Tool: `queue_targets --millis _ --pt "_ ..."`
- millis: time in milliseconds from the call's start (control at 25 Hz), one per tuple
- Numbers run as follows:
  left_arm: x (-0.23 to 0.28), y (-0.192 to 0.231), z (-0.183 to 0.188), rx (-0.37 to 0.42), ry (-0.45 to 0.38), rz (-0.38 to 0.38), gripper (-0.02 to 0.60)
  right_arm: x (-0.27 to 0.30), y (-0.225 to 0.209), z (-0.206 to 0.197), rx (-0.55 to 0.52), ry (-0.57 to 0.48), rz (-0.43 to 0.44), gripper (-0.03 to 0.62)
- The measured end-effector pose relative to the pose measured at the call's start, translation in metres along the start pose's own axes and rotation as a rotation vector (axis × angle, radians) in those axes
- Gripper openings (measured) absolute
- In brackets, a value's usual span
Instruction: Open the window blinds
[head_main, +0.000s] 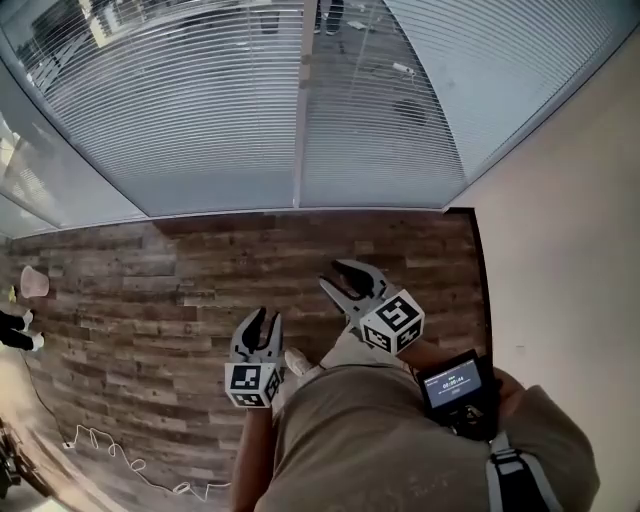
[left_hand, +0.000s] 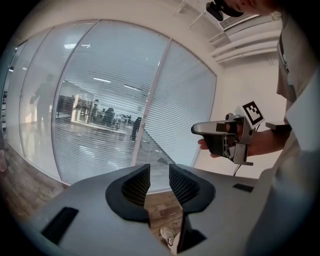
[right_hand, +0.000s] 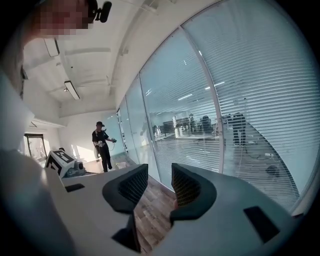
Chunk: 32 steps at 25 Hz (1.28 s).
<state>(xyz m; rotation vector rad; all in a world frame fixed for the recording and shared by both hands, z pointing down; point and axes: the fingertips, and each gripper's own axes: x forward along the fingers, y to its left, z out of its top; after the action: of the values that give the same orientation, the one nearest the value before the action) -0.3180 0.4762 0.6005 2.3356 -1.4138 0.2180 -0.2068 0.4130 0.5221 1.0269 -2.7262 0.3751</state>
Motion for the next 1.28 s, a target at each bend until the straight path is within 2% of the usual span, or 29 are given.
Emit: queue_targets --millis 160,320,560,720,920,1120,1280 --pt "-0.009 0.01 -0.01 0.001 0.008 -0.022 0.114 -0.009 0.007 -0.009 -0.005 0.041 -0.042 0.135" --pt "-0.009 0.016 -0.017 -0.021 0.022 -0.016 0.114 -0.016 0.01 -0.02 0.019 0.065 -0.043 0.135" --pt "0.005 -0.013 -0.024 -0.005 0.065 -0.016 0.114 -0.039 -0.01 -0.027 0.031 0.072 -0.026 0.135" --pt "0.024 -0.056 -0.014 0.026 0.096 -0.029 0.114 -0.075 -0.041 -0.027 0.077 0.087 -0.04 0.135" --pt "0.045 -0.142 -0.014 0.072 0.106 -0.066 0.114 -0.152 -0.072 -0.039 0.099 0.061 -0.061 0.136" --pt "0.059 -0.219 -0.02 0.081 0.092 -0.067 0.114 -0.216 -0.099 -0.051 0.116 0.026 -0.072 0.135" --pt "0.052 -0.269 -0.031 0.071 0.081 -0.048 0.114 -0.263 -0.099 -0.066 0.108 0.015 -0.039 0.135"
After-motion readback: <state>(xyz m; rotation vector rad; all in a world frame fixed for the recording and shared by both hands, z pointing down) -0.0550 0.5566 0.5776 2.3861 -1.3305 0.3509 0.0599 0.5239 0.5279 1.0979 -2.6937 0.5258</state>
